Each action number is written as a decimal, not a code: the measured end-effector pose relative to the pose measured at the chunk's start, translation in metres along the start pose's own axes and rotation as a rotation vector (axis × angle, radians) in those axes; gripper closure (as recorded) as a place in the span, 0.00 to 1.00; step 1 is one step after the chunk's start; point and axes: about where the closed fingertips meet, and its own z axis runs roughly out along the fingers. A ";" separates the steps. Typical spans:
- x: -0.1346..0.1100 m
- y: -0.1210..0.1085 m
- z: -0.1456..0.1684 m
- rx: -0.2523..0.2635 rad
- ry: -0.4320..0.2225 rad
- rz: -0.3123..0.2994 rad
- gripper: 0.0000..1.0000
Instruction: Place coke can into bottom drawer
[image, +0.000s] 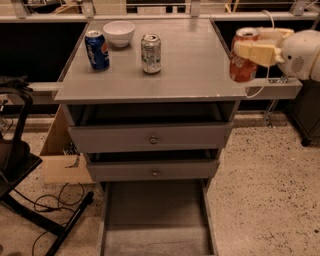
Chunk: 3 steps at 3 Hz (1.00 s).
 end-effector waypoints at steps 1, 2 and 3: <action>0.042 0.038 -0.041 -0.090 0.044 0.024 1.00; 0.045 0.040 -0.040 -0.093 0.041 0.027 1.00; 0.086 0.063 -0.035 -0.138 0.010 0.074 1.00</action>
Offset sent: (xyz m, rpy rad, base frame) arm -0.0463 -0.0012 -0.0358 -0.0075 0.0510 0.0719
